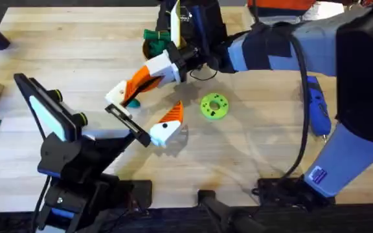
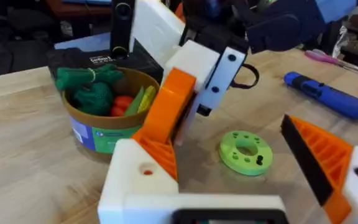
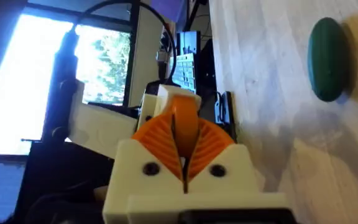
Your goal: Pick up the gripper from the table and insert it into the empty holder that is missing its gripper. Then pick up a screw, insert it into the mounting hole, and use the screwdriver to tighten it. Finally, clean up the table by picking up the vegetable and placing it into the bucket.
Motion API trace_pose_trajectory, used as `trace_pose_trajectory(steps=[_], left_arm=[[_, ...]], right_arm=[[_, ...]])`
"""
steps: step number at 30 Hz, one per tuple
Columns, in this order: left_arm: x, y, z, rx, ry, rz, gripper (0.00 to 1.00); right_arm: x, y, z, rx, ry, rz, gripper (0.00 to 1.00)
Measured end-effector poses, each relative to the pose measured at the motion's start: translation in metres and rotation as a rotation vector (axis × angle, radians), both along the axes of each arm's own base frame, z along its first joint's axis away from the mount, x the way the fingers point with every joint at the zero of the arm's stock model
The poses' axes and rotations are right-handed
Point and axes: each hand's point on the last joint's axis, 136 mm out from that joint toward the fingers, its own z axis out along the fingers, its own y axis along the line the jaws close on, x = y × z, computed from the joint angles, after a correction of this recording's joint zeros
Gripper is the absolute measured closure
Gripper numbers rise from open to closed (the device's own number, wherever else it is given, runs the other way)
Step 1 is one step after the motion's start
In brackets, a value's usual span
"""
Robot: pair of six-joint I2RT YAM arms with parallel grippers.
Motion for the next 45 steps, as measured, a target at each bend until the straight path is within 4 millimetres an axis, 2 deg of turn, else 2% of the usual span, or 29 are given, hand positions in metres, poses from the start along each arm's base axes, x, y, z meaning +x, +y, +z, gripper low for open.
trace_pose_trajectory(steps=[6,14,19,22,24,25,26,33,40,42,45], left_arm=[[-0.002,-0.002,0.000,0.010,-0.011,-0.018,0.015],[-0.005,-0.005,0.000,0.014,-0.015,-0.040,0.015],[-0.016,-0.017,0.001,0.008,-0.014,-0.132,0.015],[-0.022,-0.022,0.001,0.006,-0.013,-0.172,0.015],[-0.023,-0.024,0.001,0.006,-0.013,-0.184,0.015],[-0.024,-0.024,0.001,0.006,-0.013,-0.187,0.015],[-0.024,-0.024,0.001,0.005,-0.013,-0.189,0.015],[-0.026,-0.026,0.001,0.005,-0.012,-0.203,0.016],[-0.026,-0.026,0.001,0.005,-0.012,-0.206,0.015],[-0.026,-0.026,0.001,0.004,-0.012,-0.206,0.015],[-0.026,-0.026,0.001,0.004,-0.012,-0.206,0.016]], right_arm=[[-0.001,-0.004,0.002,0.016,-0.002,0.018,0.979],[-0.003,-0.005,0.003,0.024,0.002,0.034,0.802],[-0.008,-0.003,0.005,0.035,-0.010,0.052,0.561],[-0.010,-0.004,0.006,0.043,-0.011,0.062,0.338],[-0.008,-0.006,0.006,0.047,-0.011,0.063,0.113],[-0.007,-0.007,0.007,0.051,-0.017,0.060,0.037],[-0.005,-0.009,0.007,0.052,-0.017,0.055,0.015],[0.006,-0.017,0.007,0.053,-0.018,0.028,0.010],[0.000,-0.025,0.010,0.067,0.025,0.071,0.009],[-0.003,-0.036,0.001,0.027,0.122,0.068,0.008],[-0.008,-0.041,-0.004,0.026,0.135,0.070,0.031]])
